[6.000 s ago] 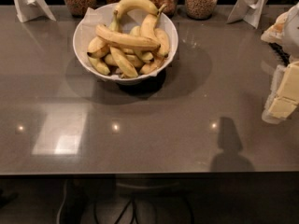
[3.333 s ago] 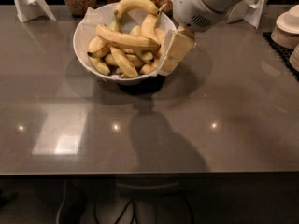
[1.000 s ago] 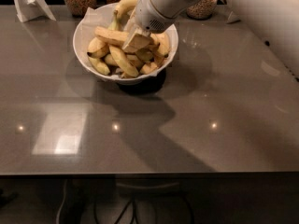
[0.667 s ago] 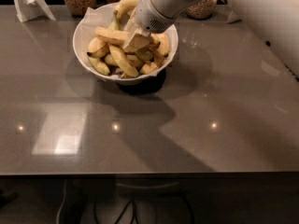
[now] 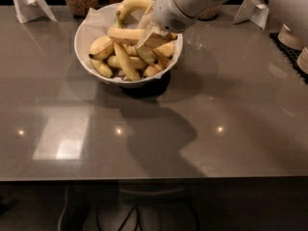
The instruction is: Pick banana from white bowl
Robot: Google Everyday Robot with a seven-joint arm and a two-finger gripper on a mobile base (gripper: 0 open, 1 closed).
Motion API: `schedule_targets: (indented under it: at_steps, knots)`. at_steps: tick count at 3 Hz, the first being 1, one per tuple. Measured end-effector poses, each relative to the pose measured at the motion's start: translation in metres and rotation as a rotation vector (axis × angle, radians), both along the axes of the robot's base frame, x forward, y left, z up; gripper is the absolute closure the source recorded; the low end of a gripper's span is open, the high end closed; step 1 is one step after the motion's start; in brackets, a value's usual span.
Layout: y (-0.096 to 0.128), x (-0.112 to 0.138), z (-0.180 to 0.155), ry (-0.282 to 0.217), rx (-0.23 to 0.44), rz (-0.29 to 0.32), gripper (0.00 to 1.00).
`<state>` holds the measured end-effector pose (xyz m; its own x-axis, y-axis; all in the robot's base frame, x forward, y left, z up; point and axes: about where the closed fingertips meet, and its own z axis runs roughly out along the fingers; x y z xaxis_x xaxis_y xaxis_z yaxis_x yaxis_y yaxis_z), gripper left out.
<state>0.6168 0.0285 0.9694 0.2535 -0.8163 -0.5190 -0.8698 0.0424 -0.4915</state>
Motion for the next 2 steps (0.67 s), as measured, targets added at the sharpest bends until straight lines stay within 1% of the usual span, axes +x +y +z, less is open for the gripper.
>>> schedule_targets:
  at_steps: [1, 2]
  knots:
    - [-0.02, -0.024, 0.023, -0.062, 0.054, 0.03, 1.0]
    - [-0.043, -0.054, 0.05, -0.113, 0.135, 0.06, 1.0]
